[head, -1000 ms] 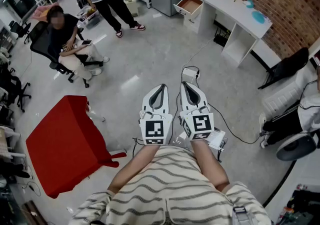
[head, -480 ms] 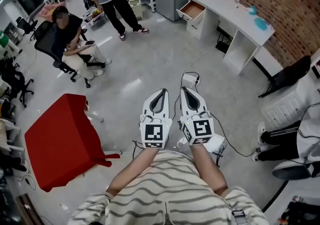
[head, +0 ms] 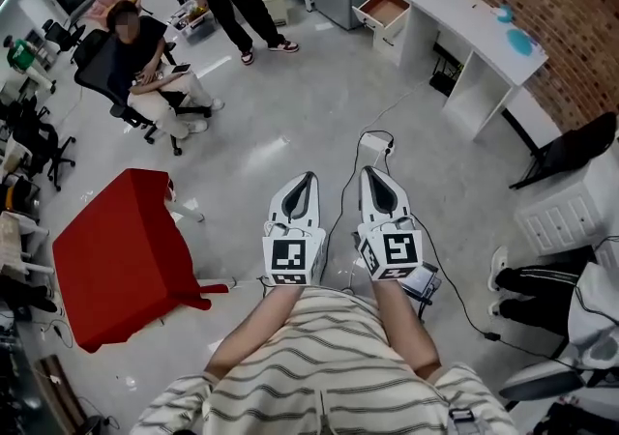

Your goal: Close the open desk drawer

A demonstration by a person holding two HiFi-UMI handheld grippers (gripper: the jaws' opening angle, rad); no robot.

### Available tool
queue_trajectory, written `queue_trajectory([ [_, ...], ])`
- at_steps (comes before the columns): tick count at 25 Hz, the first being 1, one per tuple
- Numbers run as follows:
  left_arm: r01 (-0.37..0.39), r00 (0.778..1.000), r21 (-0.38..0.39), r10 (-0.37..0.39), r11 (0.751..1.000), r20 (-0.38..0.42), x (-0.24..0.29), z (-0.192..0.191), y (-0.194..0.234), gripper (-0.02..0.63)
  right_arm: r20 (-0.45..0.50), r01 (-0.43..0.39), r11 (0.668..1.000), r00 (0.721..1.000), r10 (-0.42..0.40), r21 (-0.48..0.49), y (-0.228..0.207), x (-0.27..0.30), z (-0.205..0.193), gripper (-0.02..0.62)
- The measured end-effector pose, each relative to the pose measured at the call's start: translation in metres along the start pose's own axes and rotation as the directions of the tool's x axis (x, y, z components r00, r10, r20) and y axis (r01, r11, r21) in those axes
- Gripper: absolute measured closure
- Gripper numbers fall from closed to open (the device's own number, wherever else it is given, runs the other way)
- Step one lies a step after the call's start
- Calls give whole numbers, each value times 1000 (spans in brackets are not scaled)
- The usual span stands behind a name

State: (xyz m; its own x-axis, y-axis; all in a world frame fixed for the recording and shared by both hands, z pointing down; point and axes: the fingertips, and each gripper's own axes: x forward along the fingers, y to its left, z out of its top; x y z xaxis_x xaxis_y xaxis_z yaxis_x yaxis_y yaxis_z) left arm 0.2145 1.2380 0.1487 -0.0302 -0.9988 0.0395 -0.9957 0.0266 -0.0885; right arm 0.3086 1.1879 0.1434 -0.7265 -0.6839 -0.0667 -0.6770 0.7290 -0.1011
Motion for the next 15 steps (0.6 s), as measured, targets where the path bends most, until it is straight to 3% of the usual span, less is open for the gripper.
queue_trajectory([
  [7,14,1000,-6,-14,1000,-6,53,-11,15,600,-3,24,1000,1000,-24,4,-29,45,-11,584],
  [15,60,998,-58,-60,997,-9,190,-27,63,600,-1,75,997,997,-75,-34,-88,170,-18,584],
])
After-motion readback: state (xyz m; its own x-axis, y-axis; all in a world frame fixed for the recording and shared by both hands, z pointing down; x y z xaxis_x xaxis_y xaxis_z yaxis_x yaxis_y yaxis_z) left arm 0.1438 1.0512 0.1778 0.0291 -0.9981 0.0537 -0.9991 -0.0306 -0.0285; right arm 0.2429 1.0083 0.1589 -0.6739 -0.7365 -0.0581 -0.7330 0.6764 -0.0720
